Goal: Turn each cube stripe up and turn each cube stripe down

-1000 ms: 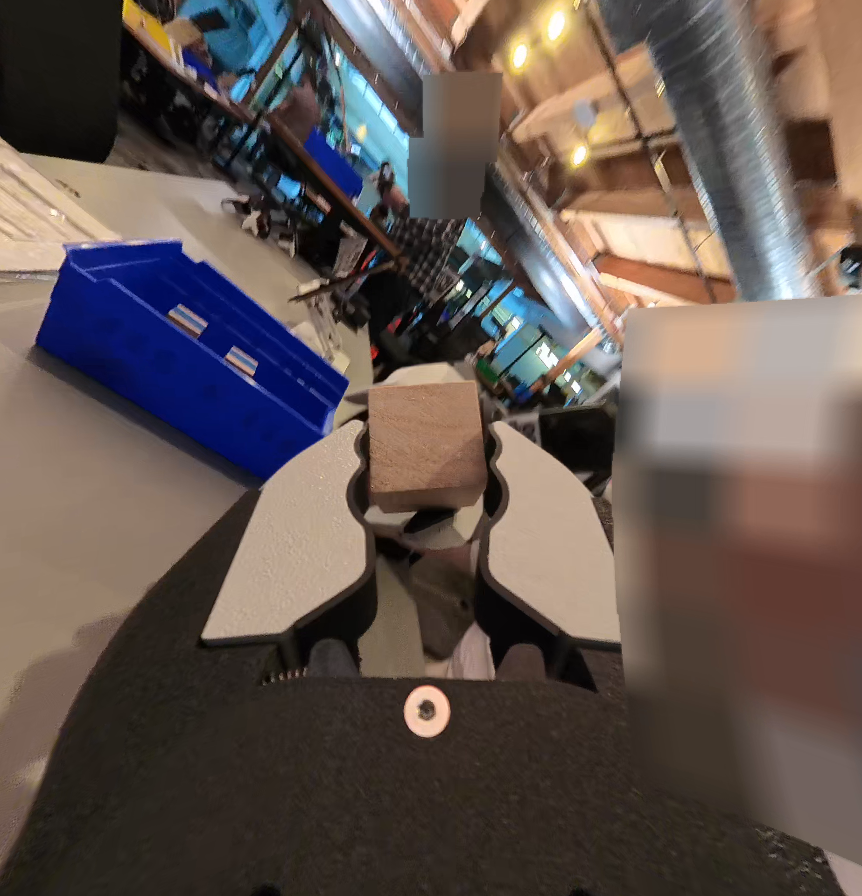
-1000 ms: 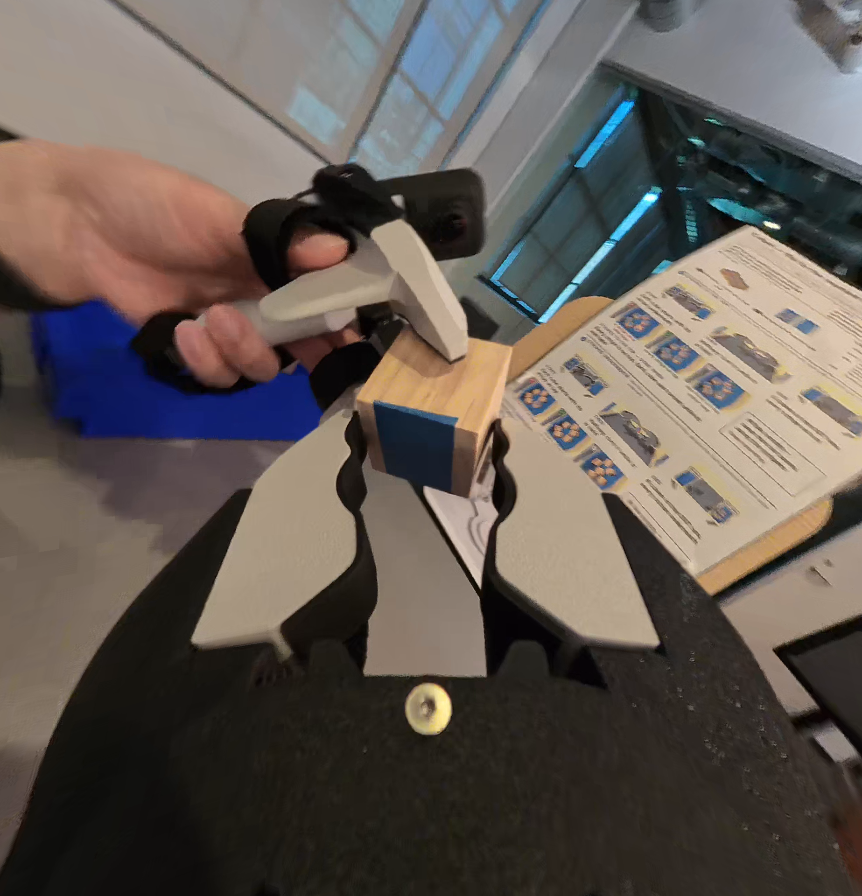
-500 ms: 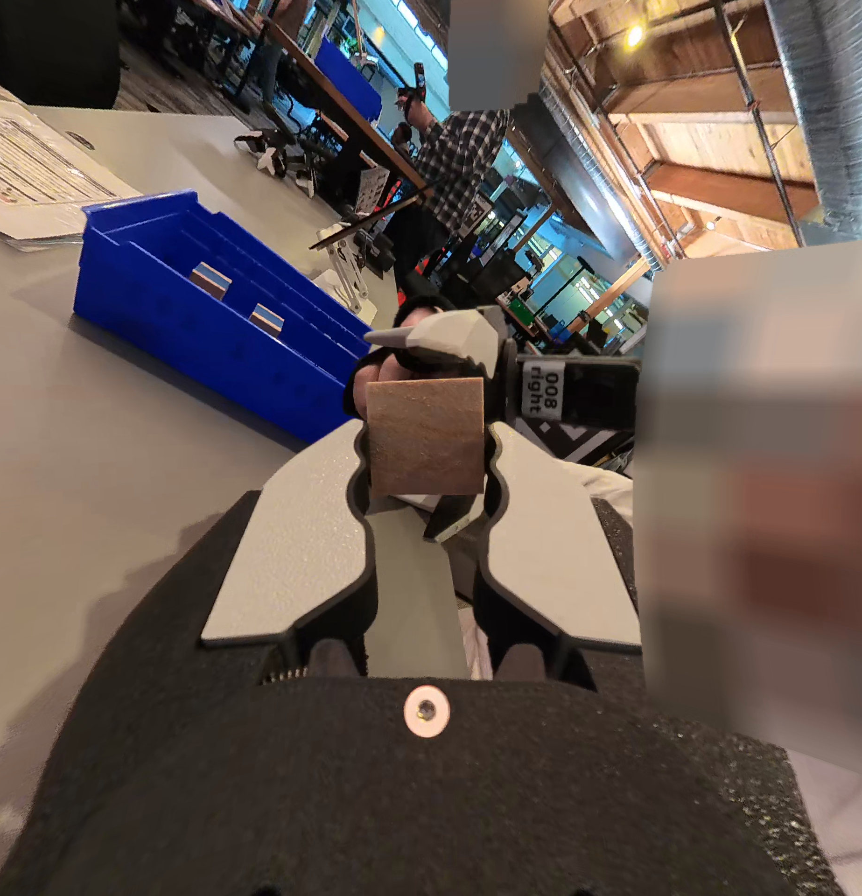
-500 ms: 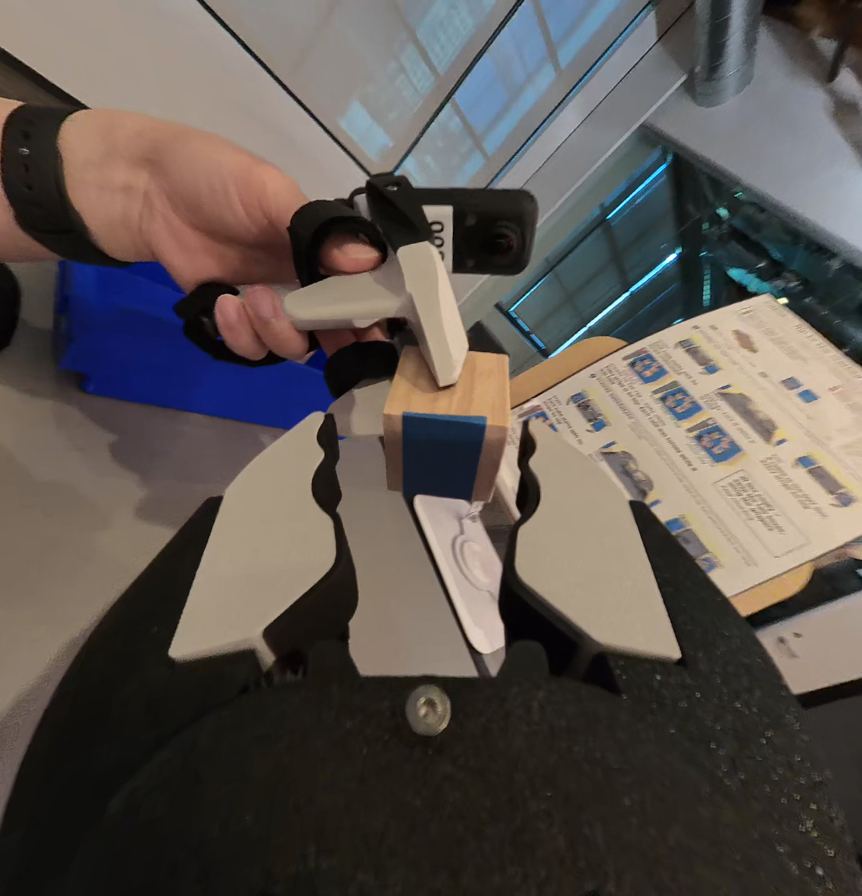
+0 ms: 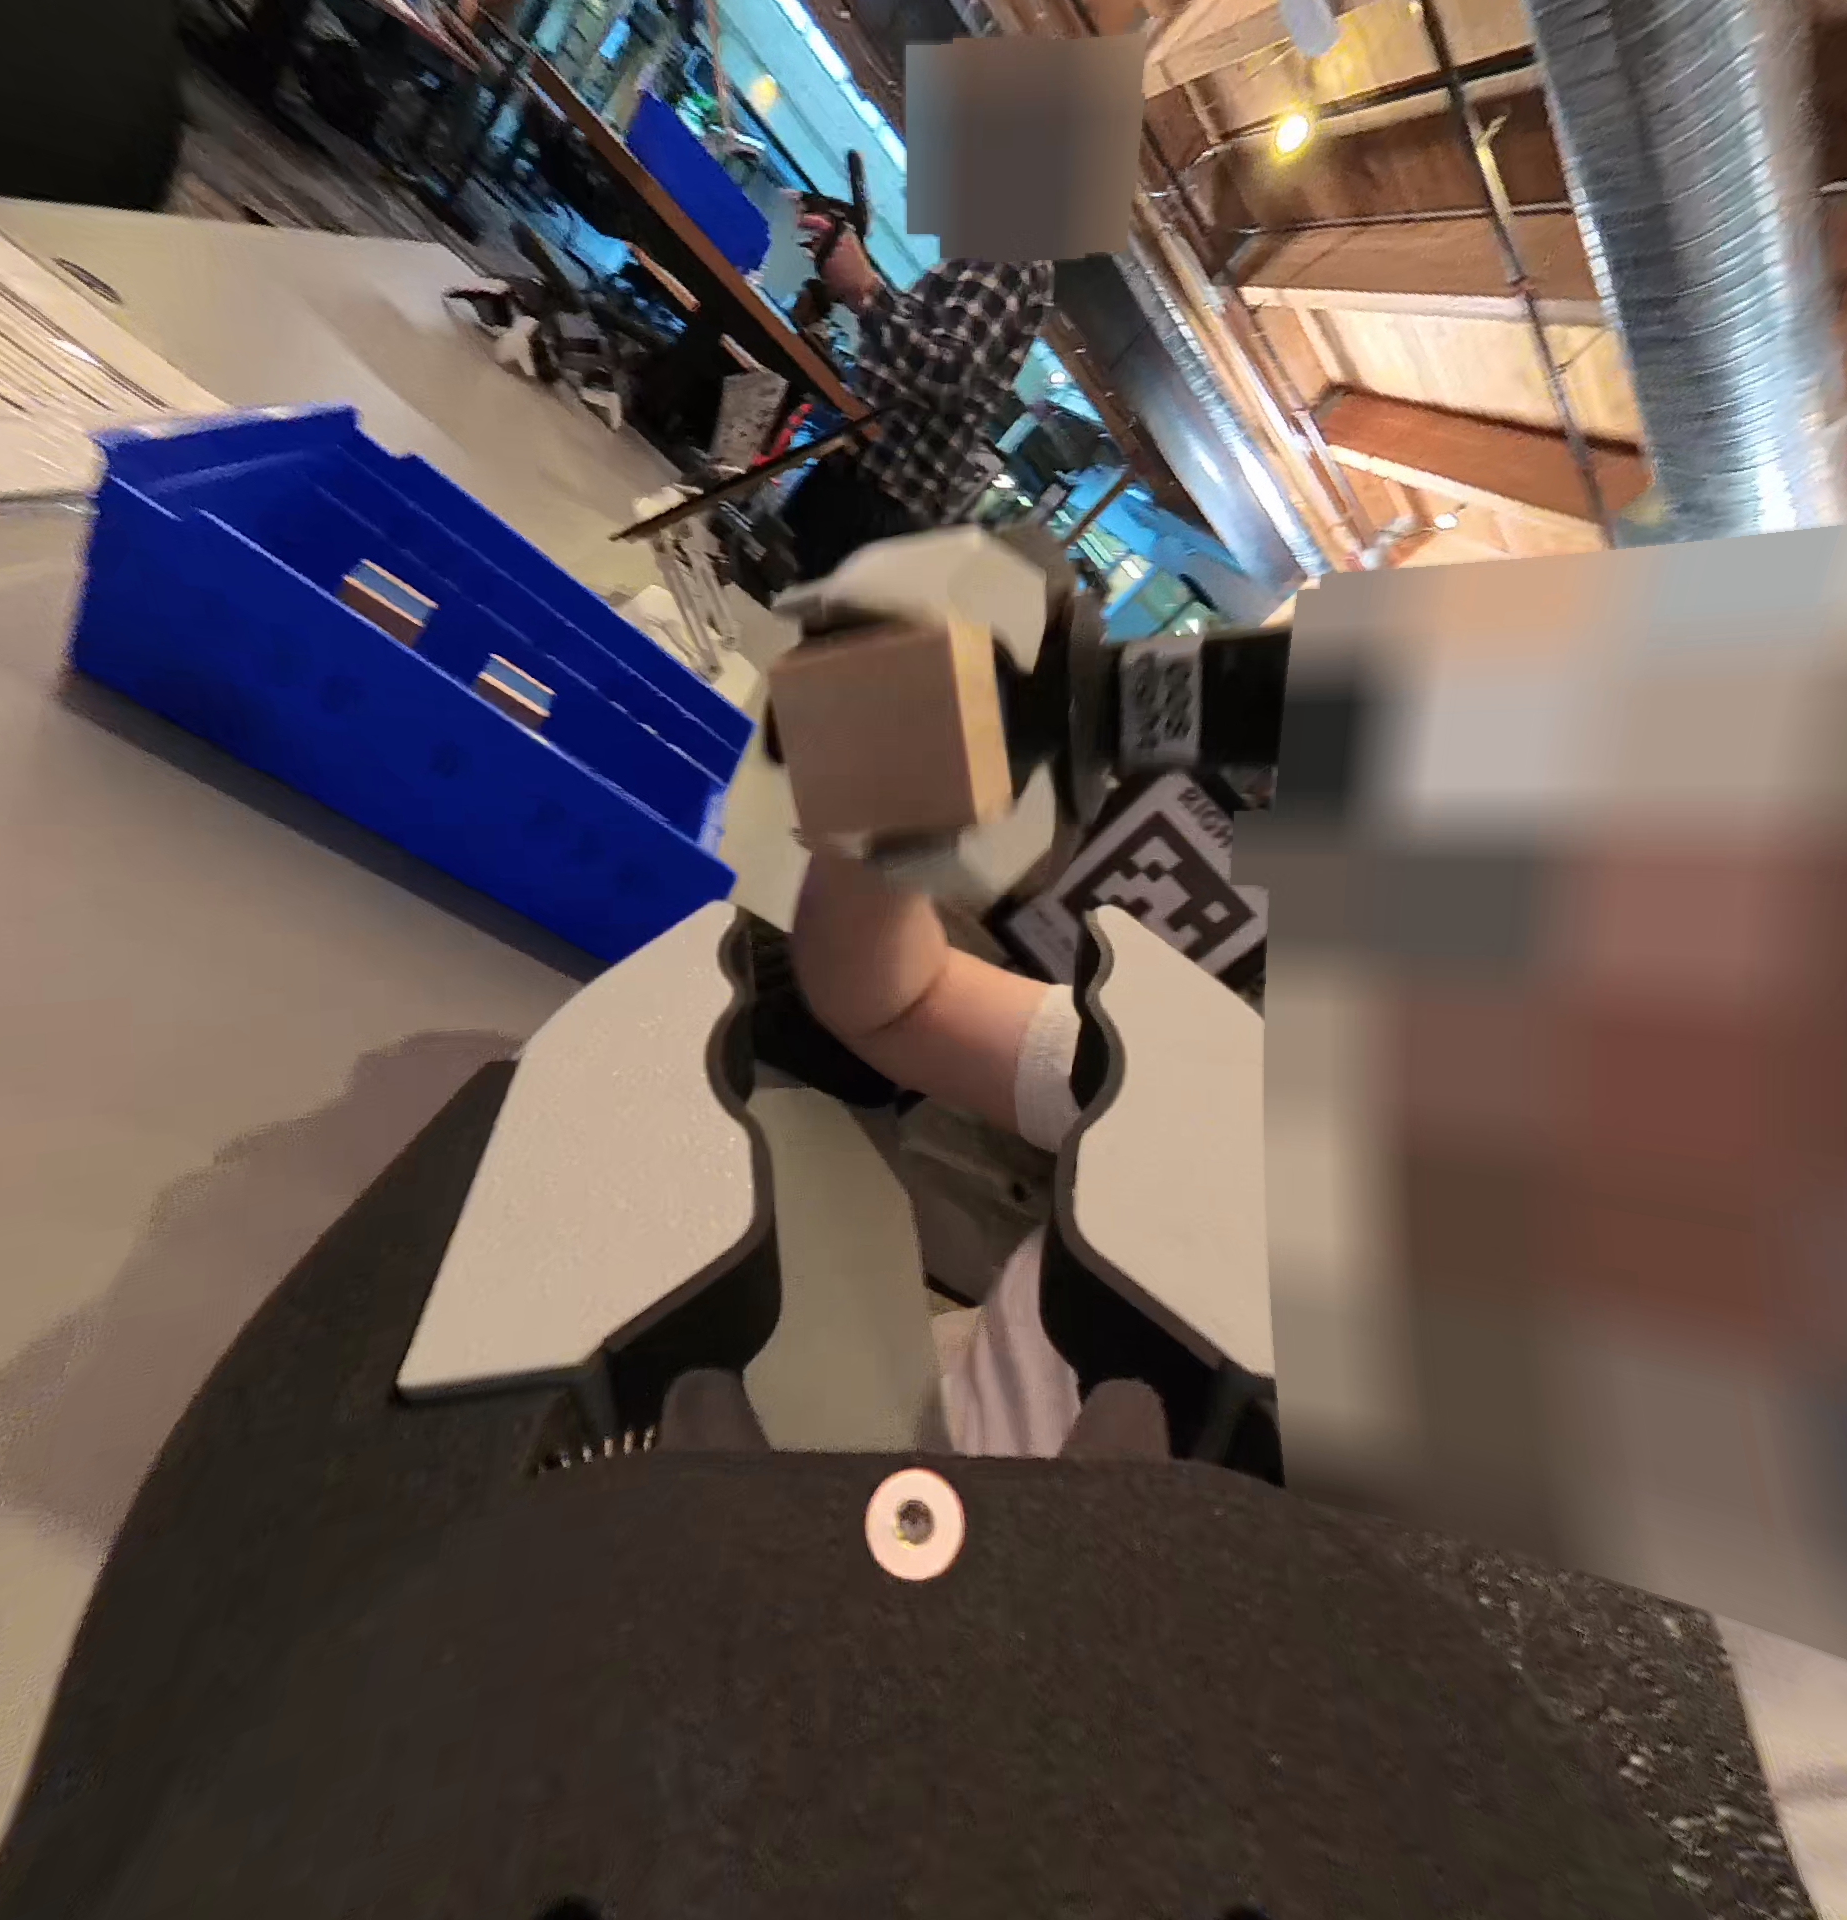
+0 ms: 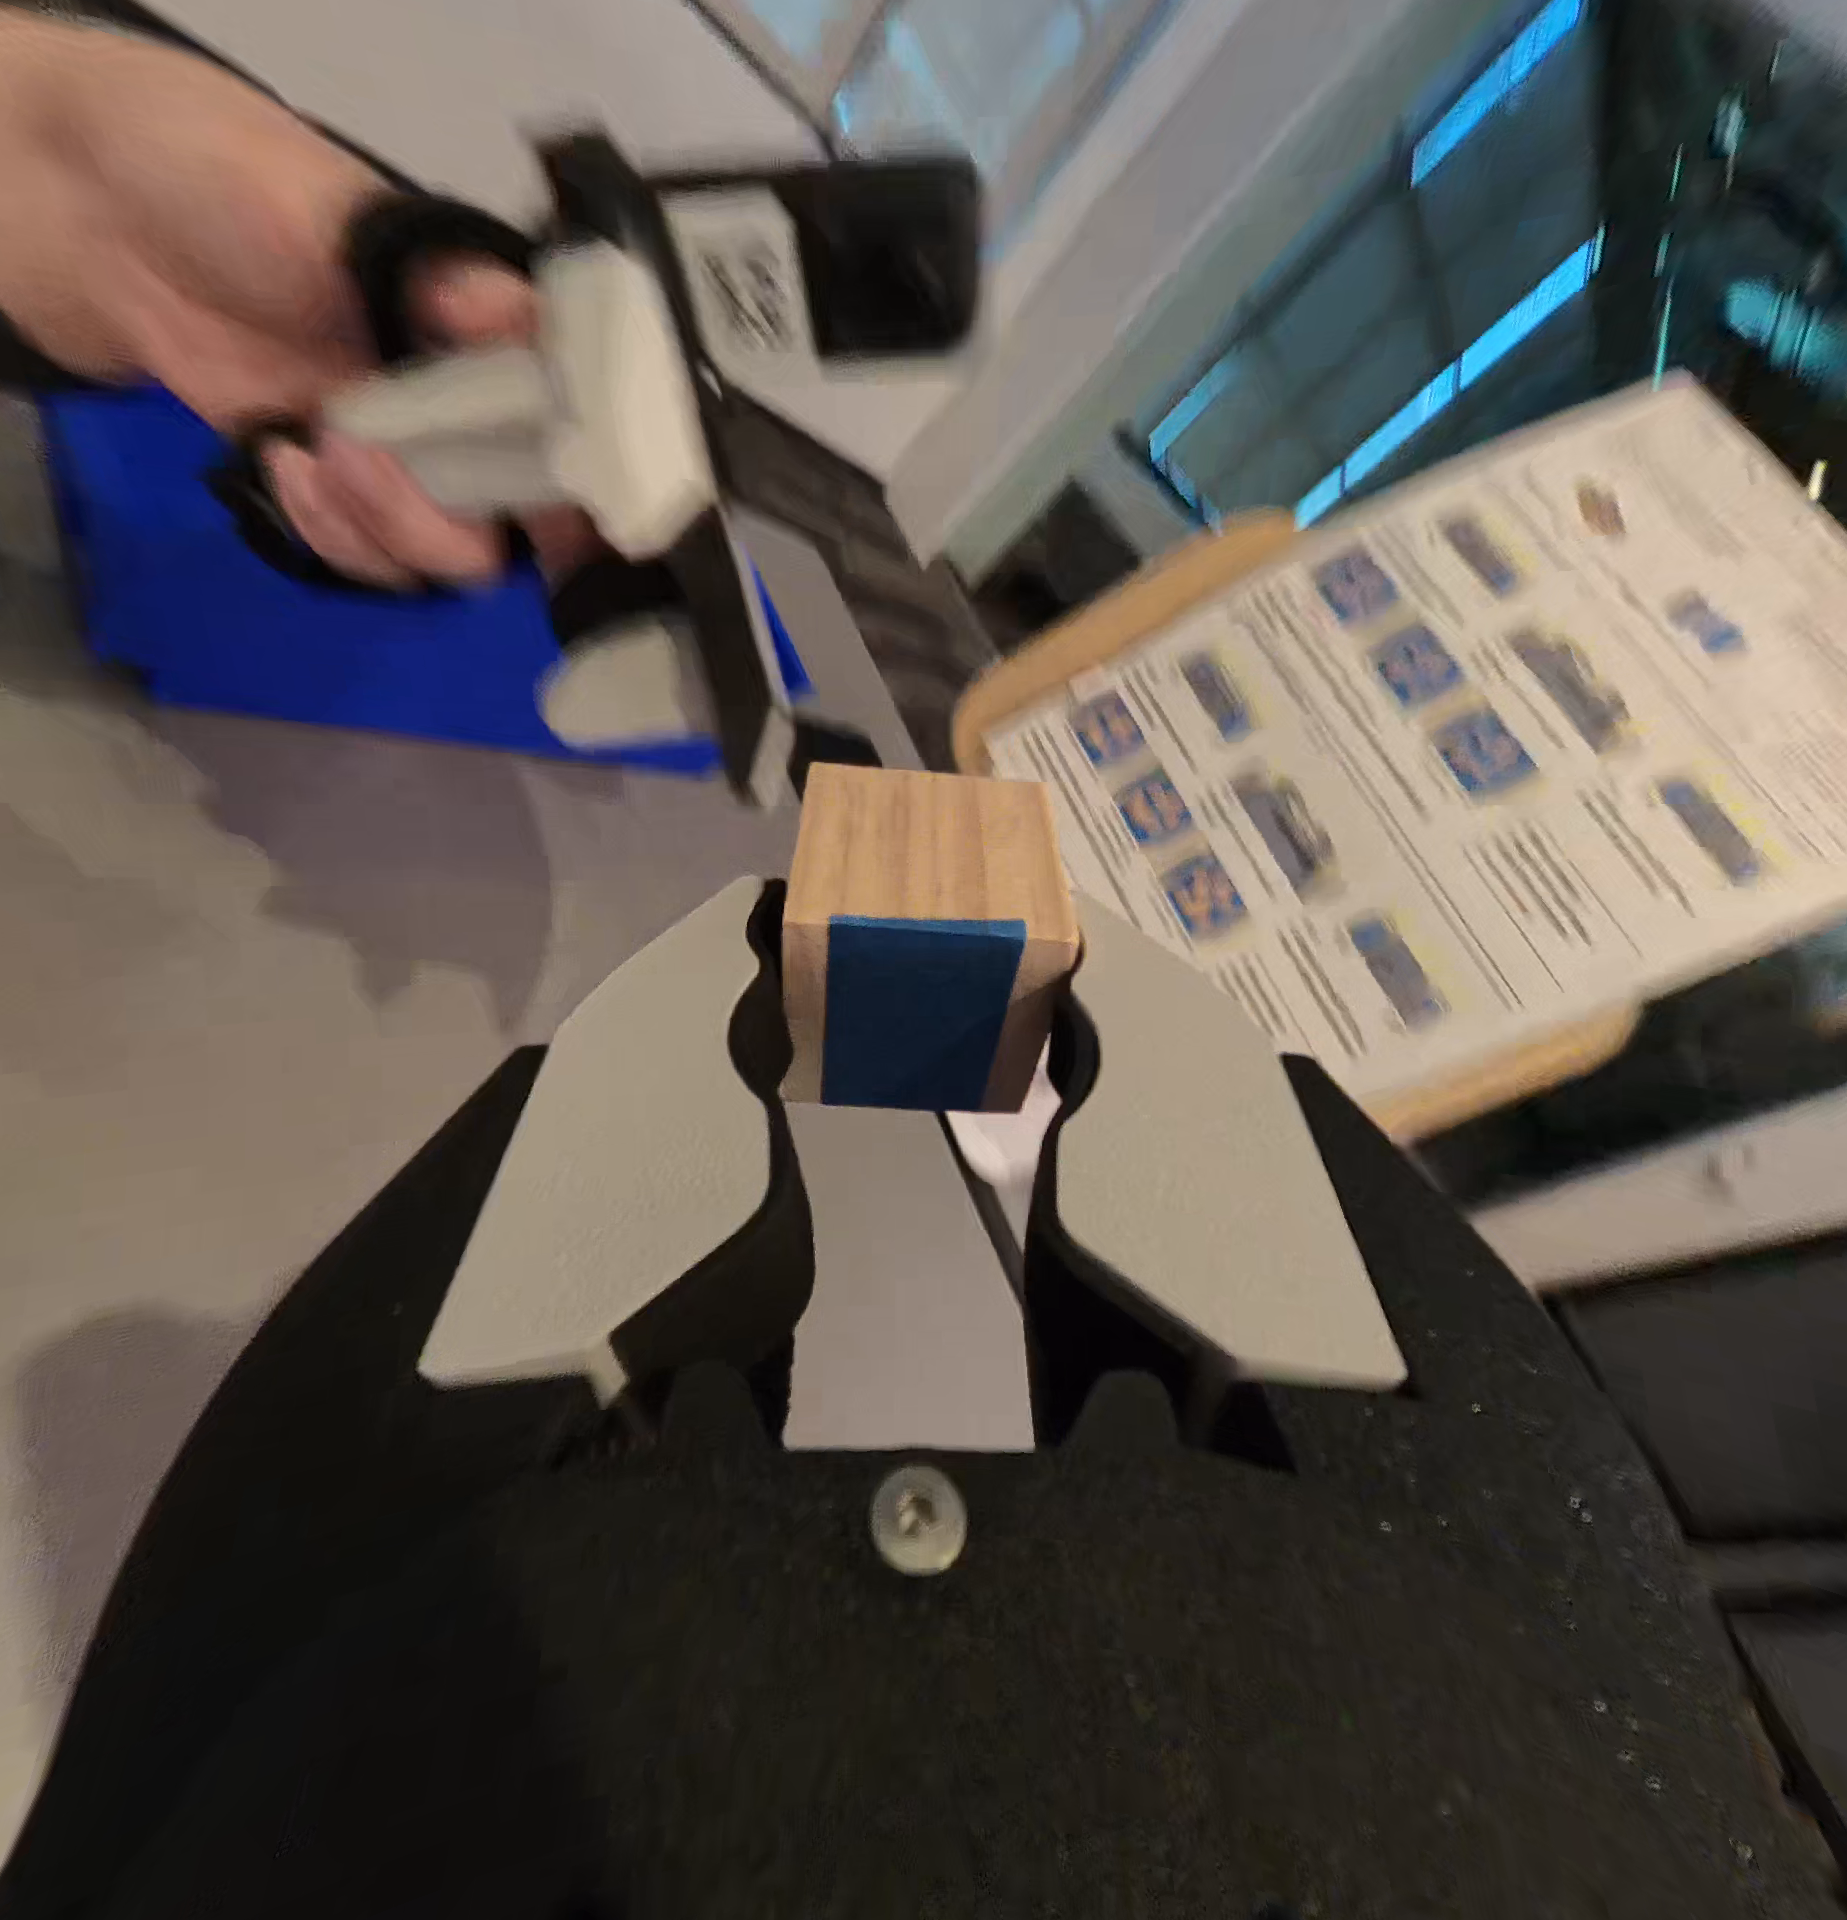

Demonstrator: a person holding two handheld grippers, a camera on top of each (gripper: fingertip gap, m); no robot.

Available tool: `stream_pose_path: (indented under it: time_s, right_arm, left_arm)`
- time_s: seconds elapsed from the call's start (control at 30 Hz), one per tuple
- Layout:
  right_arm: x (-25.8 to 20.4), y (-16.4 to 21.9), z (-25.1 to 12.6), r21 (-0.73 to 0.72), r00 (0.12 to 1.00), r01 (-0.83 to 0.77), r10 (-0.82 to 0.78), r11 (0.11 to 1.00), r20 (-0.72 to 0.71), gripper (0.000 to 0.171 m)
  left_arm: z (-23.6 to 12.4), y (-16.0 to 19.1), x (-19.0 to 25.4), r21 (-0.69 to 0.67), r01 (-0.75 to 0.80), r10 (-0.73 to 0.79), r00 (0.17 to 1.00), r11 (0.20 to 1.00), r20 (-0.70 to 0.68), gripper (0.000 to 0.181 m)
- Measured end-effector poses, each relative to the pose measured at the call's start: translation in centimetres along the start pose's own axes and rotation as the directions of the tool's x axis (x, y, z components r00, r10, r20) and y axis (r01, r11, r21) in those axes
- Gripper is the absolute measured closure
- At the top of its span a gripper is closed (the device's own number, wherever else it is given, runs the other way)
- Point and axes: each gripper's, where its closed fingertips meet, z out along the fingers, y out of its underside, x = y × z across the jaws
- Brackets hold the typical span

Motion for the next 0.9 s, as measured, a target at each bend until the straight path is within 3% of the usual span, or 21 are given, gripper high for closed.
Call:
stream_pose_path:
  time_s: [0.03,0.07,0.13,0.23,0.3,0.43,0.67,0.9]
  right_arm:
    - [1.9,1.5,-1.6,-0.089,0.998,-0.056,0.056,0.995,-0.002,0.124]
    - [3.4,3.5,-3.5,-0.184,0.986,-0.159,0.164,0.97,0.01,0.124]
    - [5.9,8.4,-7.6,-0.35,0.898,-0.423,0.439,0.836,-0.039,0.124]
    - [8.1,19.0,-12.7,-0.542,0.689,-0.693,0.658,0.475,-0.304,0.123]
    - [6.8,25.1,-14.6,-0.644,0.581,-0.728,0.71,0.233,-0.399,0.124]
    - [2.9,31.8,-14.8,-0.775,0.501,-0.63,0.736,-0.053,-0.457,0.124]
    - [-0.7,35.7,-15.6,-0.815,0.511,-0.488,0.655,-0.311,-0.556,0.123]
    - [-2.2,36.7,-15.5,-0.81,0.493,-0.437,0.649,-0.391,-0.579,0.123]
  left_arm:
    - [-0.5,-0.2,0.0,0.004,-0.027,0.027,0.999,1.0,0.034,0.123]
    - [-0.9,-0.4,0.1,0.004,-0.052,0.051,0.997,0.999,0.06,0.123]
    - [-1.6,-0.6,0.5,-0.005,-0.087,0.087,0.992,0.996,0.094,0.125]
    - [-2.3,-0.7,0.4,-0.024,-0.111,0.114,0.981,0.993,0.157,0.127]
    - [-2.5,-0.7,0.5,-0.027,-0.113,0.115,0.98,0.993,0.164,0.128]
    - [-2.6,-0.7,0.9,-0.017,-0.099,0.101,0.982,0.995,0.159,0.129]
    - [-2.4,-0.1,0.6,-0.058,-0.102,0.112,0.976,0.993,0.189,0.129]
    - [-2.2,0.0,0.6,-0.062,-0.092,0.102,0.978,0.994,0.184,0.13]
